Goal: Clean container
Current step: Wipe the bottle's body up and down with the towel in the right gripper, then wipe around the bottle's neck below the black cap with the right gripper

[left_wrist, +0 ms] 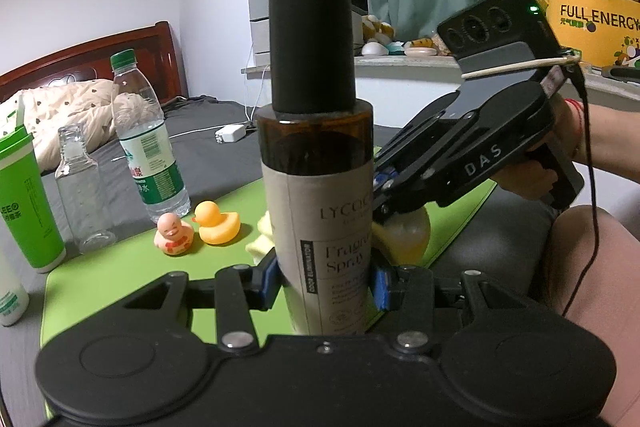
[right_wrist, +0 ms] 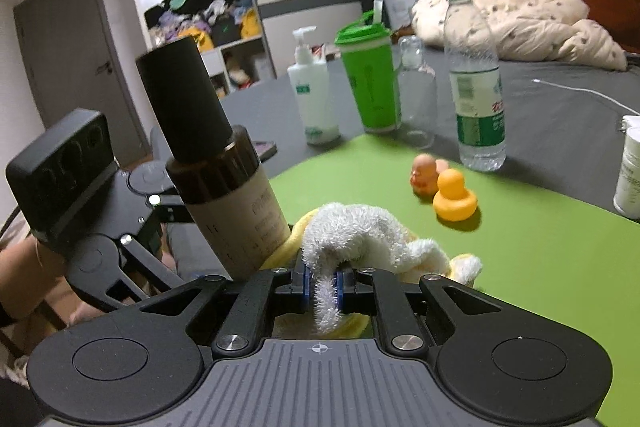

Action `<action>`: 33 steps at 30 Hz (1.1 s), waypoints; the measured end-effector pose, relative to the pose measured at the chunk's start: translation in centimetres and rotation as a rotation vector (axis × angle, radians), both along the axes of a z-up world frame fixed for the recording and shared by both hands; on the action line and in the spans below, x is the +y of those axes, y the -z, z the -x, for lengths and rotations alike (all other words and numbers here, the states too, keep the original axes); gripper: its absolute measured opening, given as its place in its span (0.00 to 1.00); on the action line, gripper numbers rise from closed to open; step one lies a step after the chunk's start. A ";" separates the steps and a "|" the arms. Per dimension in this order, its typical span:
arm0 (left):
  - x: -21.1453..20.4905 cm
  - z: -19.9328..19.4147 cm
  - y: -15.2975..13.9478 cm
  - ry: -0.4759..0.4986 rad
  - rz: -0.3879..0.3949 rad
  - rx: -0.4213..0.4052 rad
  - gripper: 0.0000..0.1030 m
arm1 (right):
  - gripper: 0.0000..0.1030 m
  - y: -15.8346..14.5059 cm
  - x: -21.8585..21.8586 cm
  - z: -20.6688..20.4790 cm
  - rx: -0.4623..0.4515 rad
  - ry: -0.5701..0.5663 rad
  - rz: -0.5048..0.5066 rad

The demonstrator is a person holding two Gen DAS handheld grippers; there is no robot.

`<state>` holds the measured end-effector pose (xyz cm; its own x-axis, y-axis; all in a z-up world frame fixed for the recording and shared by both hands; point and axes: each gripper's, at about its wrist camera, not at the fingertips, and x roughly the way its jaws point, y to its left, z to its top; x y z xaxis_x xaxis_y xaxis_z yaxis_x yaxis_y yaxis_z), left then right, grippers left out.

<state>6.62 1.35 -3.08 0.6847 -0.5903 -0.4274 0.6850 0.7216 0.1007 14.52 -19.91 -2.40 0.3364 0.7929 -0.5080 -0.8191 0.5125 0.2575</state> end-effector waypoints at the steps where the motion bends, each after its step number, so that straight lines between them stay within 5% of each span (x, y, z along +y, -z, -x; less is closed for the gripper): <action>1: 0.0 0.0 0.0 0.000 0.001 0.000 0.41 | 0.12 0.1 0.0 -0.2 0.005 -0.013 0.010; 17: 0.0 0.0 0.0 0.003 0.002 -0.002 0.41 | 0.12 3.3 -0.2 -1.3 0.106 -0.060 0.044; 33: 0.0 0.0 0.0 -0.002 -0.001 -0.001 0.41 | 0.12 3.3 0.9 0.4 0.003 -0.081 0.186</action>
<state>6.58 1.35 -3.07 0.6864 -0.5888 -0.4269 0.6835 0.7227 0.1021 14.14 -19.01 -5.72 0.2741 0.7095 -0.6492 -0.8588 0.4844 0.1668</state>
